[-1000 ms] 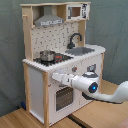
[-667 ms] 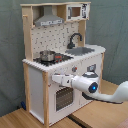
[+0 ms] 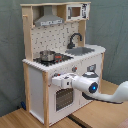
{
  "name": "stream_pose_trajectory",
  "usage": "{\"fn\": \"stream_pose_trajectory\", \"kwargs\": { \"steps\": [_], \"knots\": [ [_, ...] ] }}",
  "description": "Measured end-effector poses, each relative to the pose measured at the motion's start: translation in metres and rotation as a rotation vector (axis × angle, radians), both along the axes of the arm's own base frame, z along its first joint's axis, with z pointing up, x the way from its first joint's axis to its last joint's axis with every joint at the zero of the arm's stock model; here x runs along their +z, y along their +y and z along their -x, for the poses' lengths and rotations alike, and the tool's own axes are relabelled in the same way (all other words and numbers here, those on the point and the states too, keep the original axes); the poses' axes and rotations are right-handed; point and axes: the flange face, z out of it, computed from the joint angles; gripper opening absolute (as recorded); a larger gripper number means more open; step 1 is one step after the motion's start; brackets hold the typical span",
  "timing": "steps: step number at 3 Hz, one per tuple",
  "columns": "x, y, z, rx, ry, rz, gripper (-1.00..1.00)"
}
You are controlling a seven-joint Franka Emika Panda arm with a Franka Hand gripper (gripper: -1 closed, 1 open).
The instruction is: Play with the kitchen
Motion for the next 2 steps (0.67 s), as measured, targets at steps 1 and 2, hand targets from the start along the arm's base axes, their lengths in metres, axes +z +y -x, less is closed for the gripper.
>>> {"fn": "stream_pose_trajectory", "kwargs": {
  "steps": [1,2],
  "knots": [
    [-0.0002,-0.0001,0.0002,0.004,-0.012,0.121,-1.00],
    [-0.0006,-0.0003,0.0004,0.008,-0.026,0.244,-1.00]
  ]
}}
